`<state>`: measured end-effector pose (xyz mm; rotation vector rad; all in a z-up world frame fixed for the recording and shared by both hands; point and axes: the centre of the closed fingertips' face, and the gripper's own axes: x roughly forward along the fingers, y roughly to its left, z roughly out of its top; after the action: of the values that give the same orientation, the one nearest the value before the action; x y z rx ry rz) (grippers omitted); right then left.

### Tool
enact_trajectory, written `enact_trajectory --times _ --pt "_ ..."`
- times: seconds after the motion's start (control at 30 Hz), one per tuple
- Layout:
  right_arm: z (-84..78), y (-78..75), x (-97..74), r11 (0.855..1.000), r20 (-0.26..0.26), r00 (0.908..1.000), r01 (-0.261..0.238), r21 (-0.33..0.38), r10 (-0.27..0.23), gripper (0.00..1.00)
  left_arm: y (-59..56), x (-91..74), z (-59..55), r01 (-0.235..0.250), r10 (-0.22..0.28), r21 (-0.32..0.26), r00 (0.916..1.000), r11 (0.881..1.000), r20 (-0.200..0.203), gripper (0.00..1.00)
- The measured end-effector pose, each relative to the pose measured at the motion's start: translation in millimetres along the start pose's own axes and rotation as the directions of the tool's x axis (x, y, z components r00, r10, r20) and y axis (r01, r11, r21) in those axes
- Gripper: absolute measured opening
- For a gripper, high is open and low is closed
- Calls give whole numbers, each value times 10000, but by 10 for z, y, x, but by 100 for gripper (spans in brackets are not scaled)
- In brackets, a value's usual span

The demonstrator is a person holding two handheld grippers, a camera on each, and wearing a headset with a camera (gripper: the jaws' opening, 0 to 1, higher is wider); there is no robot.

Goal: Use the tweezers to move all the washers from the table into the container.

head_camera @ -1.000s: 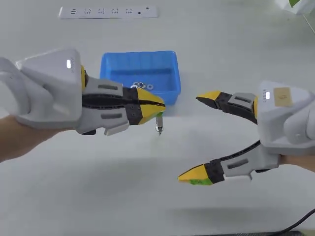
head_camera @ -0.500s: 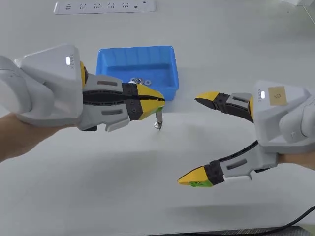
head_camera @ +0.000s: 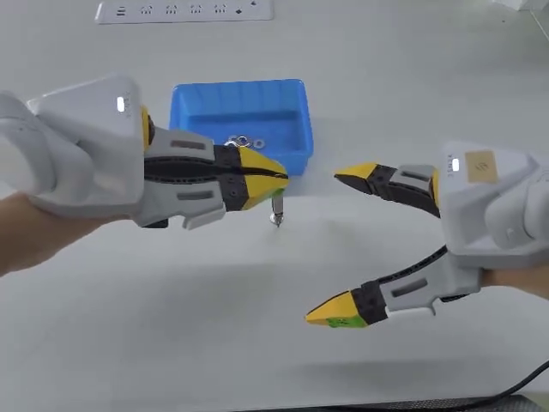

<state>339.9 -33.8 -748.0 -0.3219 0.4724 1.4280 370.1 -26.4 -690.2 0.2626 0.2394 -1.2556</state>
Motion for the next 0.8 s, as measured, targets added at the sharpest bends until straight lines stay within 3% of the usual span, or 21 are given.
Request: enact_trajectory --times 0.17,0.3,0.4,0.57,0.8 --pt "51 -50 120 9991 -155 9991 -387 -169 384 91 42 -28 -16 -9 12 112 9996 9999 -269 4" --pt "106 -95 213 9979 -212 9978 -626 -182 622 77 9 -37 -24 194 -197 -95 9994 9998 -285 4" --pt "87 -138 283 9968 -602 9955 -750 -265 733 66 11 -35 -23 145 -149 -143 9995 9998 -286 4" --pt "117 -220 406 9959 -796 9940 -792 -447 755 49 33 -42 -28 79 -88 -324 9996 9994 -265 4" --pt "77 -230 544 9902 -1267 9846 -1282 -545 1205 33 49 -45 -39 104 -114 -347 9996 9993 -276 4"
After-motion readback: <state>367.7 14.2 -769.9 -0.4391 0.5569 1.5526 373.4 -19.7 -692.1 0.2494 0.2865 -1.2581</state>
